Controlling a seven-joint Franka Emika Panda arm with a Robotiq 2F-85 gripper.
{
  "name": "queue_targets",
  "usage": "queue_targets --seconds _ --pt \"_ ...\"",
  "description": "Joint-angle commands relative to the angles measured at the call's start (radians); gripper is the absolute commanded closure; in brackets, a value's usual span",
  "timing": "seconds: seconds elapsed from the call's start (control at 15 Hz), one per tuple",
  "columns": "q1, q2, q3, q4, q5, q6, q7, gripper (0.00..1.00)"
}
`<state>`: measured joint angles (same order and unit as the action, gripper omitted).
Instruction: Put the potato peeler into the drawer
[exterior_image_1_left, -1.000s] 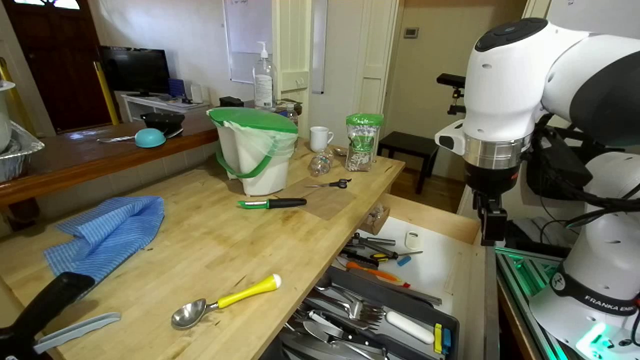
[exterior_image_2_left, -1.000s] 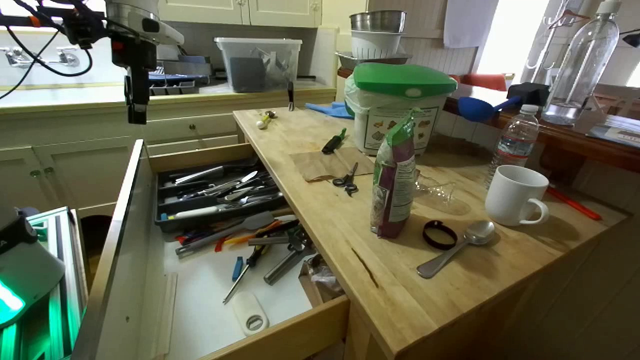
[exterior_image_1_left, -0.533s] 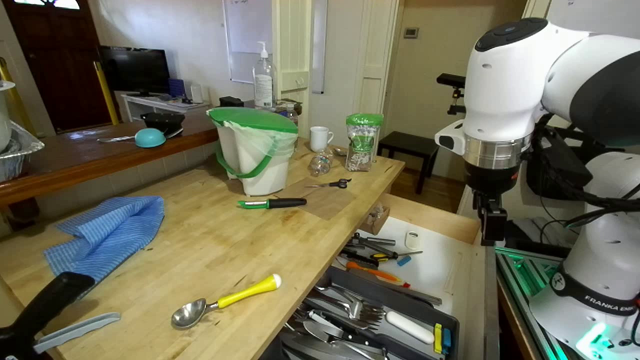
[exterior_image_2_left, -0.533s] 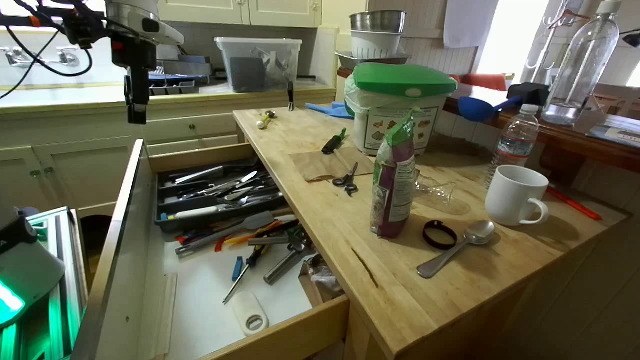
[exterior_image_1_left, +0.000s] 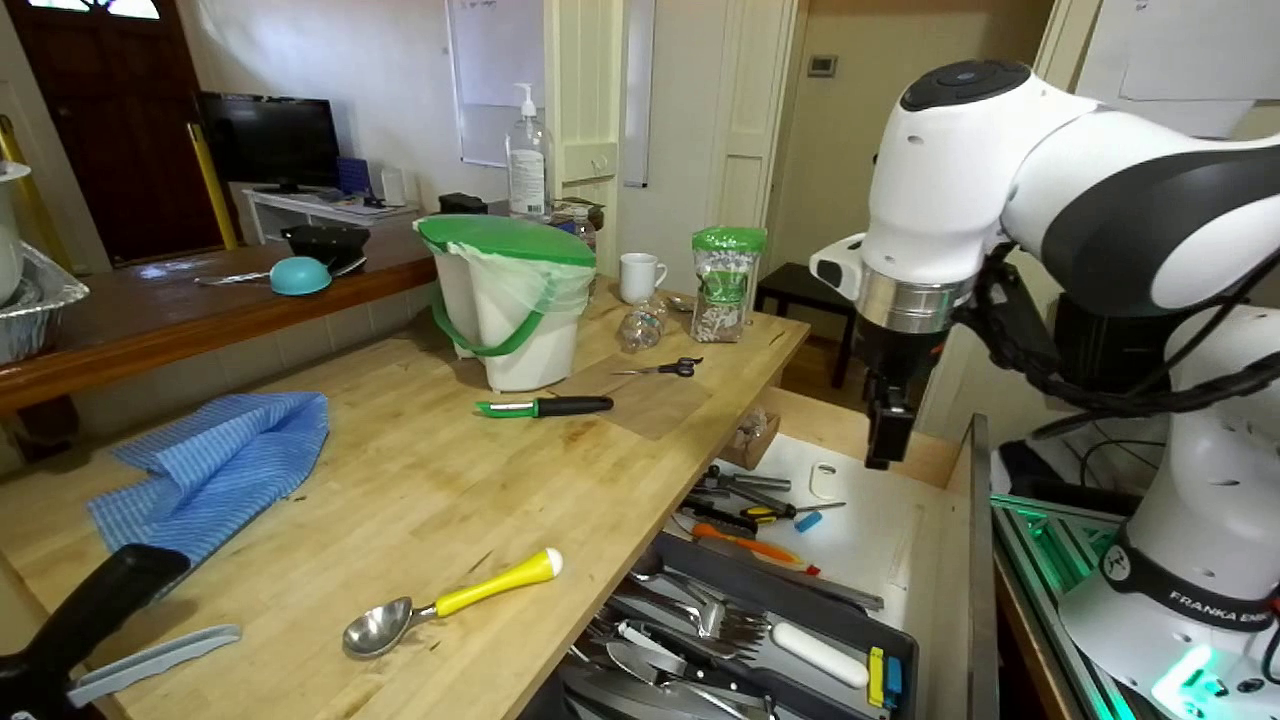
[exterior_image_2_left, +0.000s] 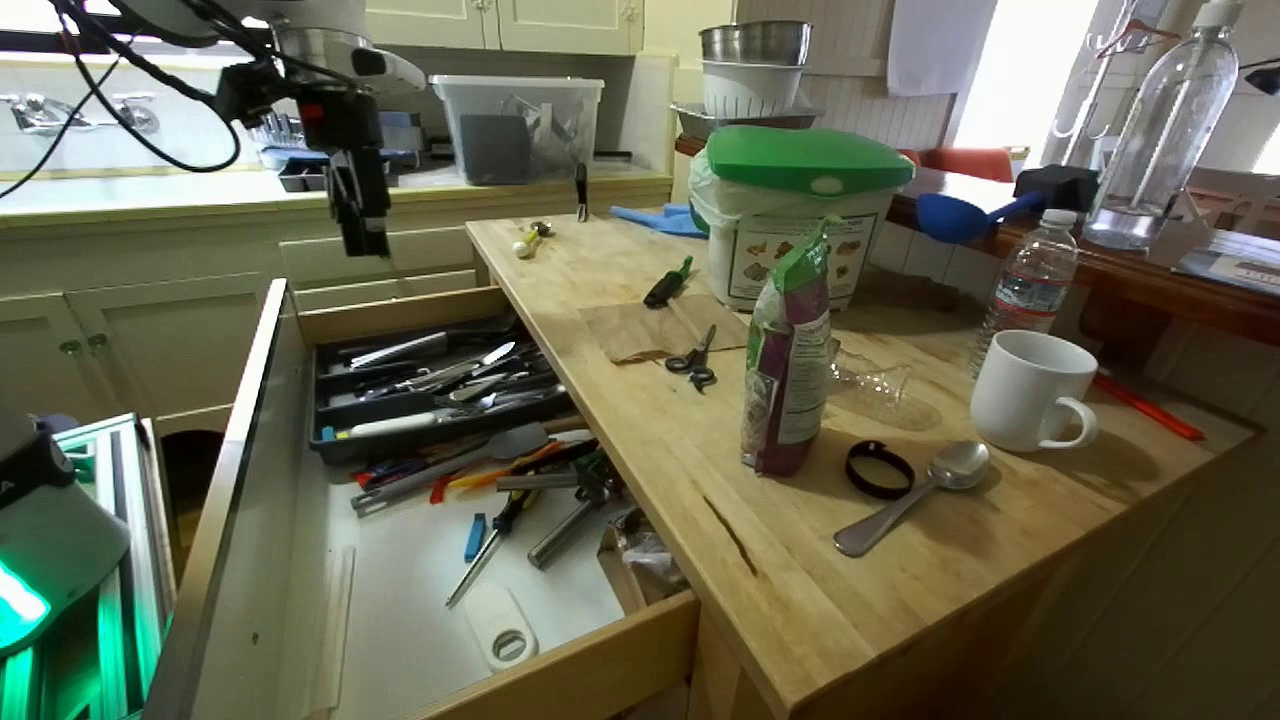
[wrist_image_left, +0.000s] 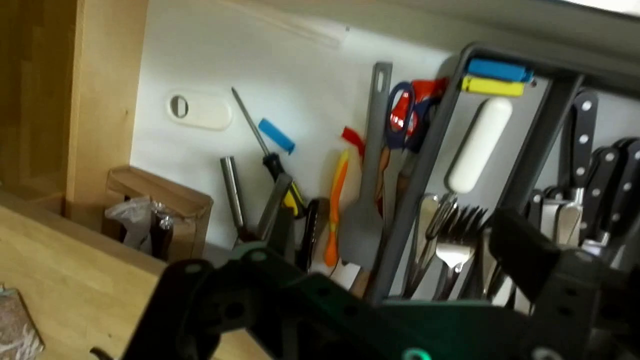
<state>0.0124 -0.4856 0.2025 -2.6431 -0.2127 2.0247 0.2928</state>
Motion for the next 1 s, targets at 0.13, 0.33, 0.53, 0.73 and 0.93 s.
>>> queue_targets --seconds 0.13,0.33,0.53,0.73,0.93 --pt "-0.046 0.216 -0.041 0.191 -0.178 0.153 -0.074 0.0" --pt "-0.058 0.317 -0.065 0.303 -0.284 0.188 -0.119 0.0" --pt "-0.06 0.428 -0.098 0.409 -0.365 0.233 -0.156 0.0" --pt "-0.054 0.524 -0.149 0.475 -0.363 0.364 -0.277 0.0" --pt "-0.058 0.617 -0.188 0.521 -0.324 0.504 -0.389 0.0"
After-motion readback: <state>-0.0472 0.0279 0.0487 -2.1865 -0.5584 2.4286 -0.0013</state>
